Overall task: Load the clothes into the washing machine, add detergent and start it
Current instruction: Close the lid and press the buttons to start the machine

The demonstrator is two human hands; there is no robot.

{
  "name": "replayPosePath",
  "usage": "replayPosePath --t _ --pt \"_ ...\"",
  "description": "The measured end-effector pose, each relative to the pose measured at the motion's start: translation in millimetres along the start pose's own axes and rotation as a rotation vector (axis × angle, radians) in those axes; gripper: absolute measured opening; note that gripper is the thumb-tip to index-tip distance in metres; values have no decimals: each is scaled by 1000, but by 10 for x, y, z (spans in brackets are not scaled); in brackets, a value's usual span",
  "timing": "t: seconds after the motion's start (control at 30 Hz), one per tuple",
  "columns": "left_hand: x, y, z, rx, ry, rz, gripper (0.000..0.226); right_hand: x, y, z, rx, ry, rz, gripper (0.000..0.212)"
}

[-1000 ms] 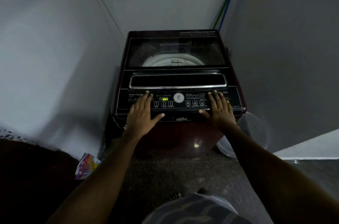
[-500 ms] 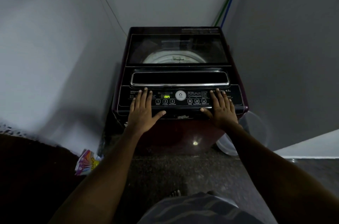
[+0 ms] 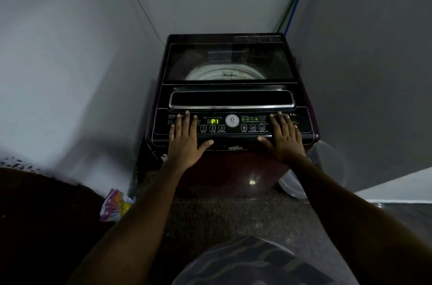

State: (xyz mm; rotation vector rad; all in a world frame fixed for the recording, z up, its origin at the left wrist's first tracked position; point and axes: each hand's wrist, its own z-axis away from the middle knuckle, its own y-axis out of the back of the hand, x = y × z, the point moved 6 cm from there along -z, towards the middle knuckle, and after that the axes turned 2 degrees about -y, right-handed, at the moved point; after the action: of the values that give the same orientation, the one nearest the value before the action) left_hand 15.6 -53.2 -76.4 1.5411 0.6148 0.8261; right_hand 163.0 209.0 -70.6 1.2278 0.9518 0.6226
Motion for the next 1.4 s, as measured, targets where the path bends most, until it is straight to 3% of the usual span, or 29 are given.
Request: replayPosePath --t 0.13,0.3,0.8,1.4 --pt "81 5 49 31 -49 -72 74 -19 16 8 -13 -1 -1 87" --pt "122 3 76 67 -73 -118 65 -12 8 5 -13 -2 -6 89" --pt "160 77 119 172 -79 -165 57 0 -13 -7 -8 -2 8 90" --pt "176 43 122 63 -53 -167 63 -9 4 7 5 -5 3 91"
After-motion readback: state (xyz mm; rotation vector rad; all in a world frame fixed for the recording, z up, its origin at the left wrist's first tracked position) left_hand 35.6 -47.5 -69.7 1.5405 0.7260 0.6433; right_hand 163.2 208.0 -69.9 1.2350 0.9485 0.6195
